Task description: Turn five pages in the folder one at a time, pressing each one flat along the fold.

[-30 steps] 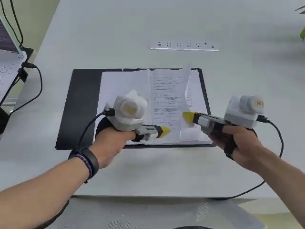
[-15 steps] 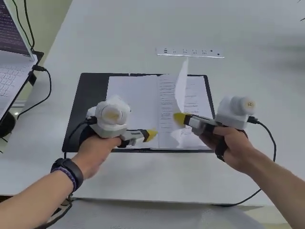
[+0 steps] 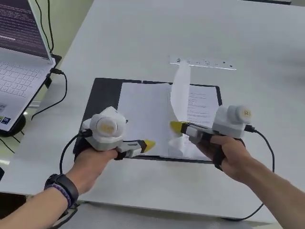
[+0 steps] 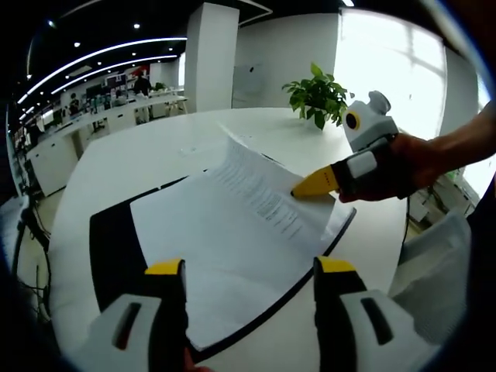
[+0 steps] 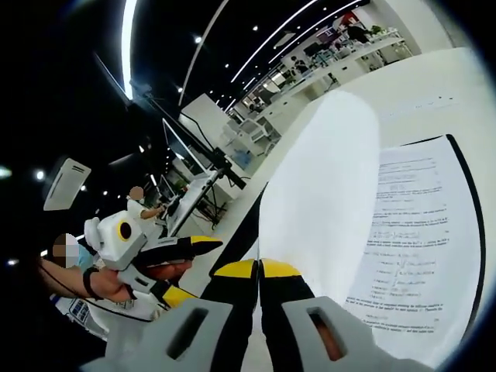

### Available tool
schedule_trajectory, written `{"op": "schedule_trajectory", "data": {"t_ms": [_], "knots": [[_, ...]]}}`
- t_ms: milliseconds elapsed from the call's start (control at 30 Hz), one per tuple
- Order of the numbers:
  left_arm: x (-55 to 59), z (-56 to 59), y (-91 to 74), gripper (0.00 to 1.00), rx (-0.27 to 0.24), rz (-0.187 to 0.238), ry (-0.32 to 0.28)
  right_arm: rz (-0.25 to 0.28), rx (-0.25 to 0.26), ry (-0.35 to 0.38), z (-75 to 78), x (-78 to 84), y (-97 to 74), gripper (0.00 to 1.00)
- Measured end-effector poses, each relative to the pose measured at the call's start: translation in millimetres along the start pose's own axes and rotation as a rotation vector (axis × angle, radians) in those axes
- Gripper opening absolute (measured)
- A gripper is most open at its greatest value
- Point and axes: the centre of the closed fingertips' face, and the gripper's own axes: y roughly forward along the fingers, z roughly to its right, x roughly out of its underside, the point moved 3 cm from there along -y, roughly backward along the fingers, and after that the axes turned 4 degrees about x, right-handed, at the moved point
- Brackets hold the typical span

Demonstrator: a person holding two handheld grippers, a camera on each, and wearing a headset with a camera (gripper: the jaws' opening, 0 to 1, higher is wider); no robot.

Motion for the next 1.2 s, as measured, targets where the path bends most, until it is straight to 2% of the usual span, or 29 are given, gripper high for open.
{"op": "schedule_trajectory", "data": {"t_ms": [300,567,1033,1200], "knots": [[14.9,-10.0,-20.9,0.66,-0.036,0.014,-0.053,-0.030,-0.043,-0.008,-20.5,2.2,28.4,0.00],[23.6,-15.7,-35.1,0.67,-0.053,0.027,-0.087,-0.065,-0.074,0.006,-32.8,9.1,50.0,0.00],[39.8,-22.5,-47.7,0.68,-0.076,0.032,-0.139,-0.125,-0.086,0.056,-39.4,22.8,83.3,0.00],[45.9,-23.2,-50.8,0.68,-0.083,0.034,-0.160,-0.160,-0.081,0.114,-39.8,30.7,96.6,0.00]]}}
